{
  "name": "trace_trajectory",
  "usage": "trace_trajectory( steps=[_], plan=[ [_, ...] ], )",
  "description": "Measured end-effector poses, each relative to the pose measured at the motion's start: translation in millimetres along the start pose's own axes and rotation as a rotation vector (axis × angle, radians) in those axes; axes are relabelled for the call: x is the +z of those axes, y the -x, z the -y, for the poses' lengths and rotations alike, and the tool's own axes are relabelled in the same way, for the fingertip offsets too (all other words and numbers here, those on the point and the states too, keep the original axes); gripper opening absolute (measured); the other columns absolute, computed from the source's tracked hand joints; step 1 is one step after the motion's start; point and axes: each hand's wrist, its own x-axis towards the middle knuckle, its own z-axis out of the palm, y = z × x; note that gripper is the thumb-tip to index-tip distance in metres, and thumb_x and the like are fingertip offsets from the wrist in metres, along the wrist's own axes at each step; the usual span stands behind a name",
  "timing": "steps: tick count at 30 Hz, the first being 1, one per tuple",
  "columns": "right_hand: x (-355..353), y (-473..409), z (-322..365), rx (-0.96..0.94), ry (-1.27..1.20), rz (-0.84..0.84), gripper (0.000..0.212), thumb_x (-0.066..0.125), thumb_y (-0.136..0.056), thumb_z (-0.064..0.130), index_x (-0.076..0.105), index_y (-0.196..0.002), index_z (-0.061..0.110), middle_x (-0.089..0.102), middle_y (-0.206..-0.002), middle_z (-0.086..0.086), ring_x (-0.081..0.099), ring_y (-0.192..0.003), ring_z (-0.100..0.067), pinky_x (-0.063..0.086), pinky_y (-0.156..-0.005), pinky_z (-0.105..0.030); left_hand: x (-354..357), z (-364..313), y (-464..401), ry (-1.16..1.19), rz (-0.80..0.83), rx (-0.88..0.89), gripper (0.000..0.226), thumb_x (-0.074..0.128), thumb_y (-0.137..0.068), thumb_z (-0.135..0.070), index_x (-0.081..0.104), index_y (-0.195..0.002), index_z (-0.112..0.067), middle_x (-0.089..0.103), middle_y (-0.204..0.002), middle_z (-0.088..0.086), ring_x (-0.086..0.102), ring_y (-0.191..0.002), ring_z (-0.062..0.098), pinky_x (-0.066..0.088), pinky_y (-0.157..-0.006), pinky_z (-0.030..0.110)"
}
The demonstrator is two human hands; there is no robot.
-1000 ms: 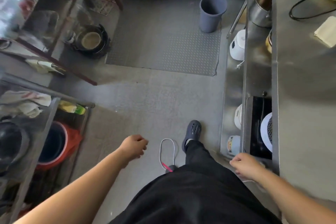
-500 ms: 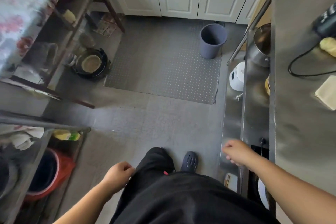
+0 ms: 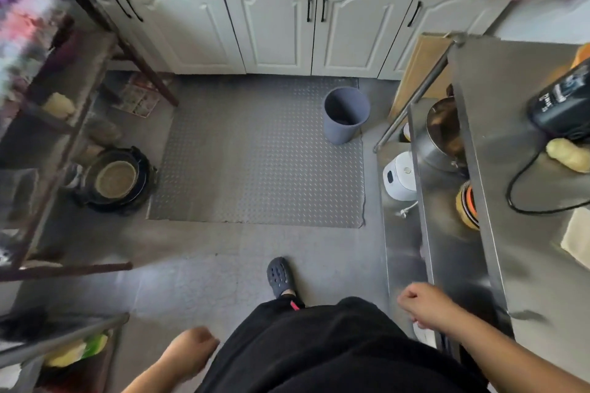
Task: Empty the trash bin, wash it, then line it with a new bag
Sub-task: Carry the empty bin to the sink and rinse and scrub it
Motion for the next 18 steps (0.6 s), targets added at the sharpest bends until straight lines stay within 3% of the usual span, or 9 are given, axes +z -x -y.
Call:
trace_trajectory(
  steps=[3,6,9,13,18],
  plan=[
    [-5.1,-1.3,6.8,0.045,-0.05,-0.012,0.037,0.055,-0.082,0.006,0.039,-0.051,0.021,0.041,-0.058,-0.006,0.046,-0.048,-0.017,0.032,-0.046,-0.022,-75.9,-51.3,-33.3,-0.116,-0.024,0.093,0.016,0.054,-0.095,-0.034,0.059,-0.088,-0.021,0.068,-0.099,0.003,0.064,-0.093,0.02,0.049,-0.079,0.028],
    [-13.9,-7.3,12.9,0.106,-0.048,-0.021,0.04,0.059,-0.085,0.009,0.041,-0.051,0.019,0.044,-0.053,-0.004,0.042,-0.041,-0.012,0.029,-0.039,-0.02,-142.2,-115.7,-58.5,0.024,-0.12,0.186,0.02,0.057,-0.093,-0.029,0.064,-0.083,-0.013,0.069,-0.087,0.007,0.066,-0.08,0.026,0.055,-0.074,0.035],
    [-31.6,-21.5,25.1,0.13,-0.074,0.033,0.027,0.057,-0.087,0.007,0.047,-0.062,0.012,0.043,-0.061,-0.01,0.051,-0.046,-0.016,0.035,-0.048,-0.023,-189.9,-181.1,-81.3,0.135,-0.175,0.252,0.019,0.057,-0.093,-0.028,0.067,-0.087,-0.012,0.071,-0.086,0.009,0.067,-0.075,0.026,0.059,-0.072,0.041],
    [-60.2,-56.1,40.8,0.118,-0.102,0.034,0.02,0.058,-0.087,0.006,0.048,-0.07,0.012,0.043,-0.066,-0.012,0.055,-0.049,-0.019,0.039,-0.052,-0.029,-213.7,-244.9,-113.0,0.102,-0.154,0.302,0.02,0.056,-0.092,-0.027,0.068,-0.09,-0.012,0.071,-0.087,0.008,0.068,-0.076,0.025,0.059,-0.075,0.042],
    [-111.8,-115.4,68.3,0.148,-0.108,0.065,0.021,0.062,-0.085,0.008,0.056,-0.065,0.012,0.052,-0.062,-0.009,0.052,-0.054,-0.017,0.037,-0.054,-0.026,-214.9,-293.9,-142.9,0.015,-0.038,0.197,0.018,0.055,-0.092,-0.03,0.065,-0.09,-0.016,0.07,-0.087,0.005,0.067,-0.079,0.022,0.058,-0.072,0.037]
  ],
)
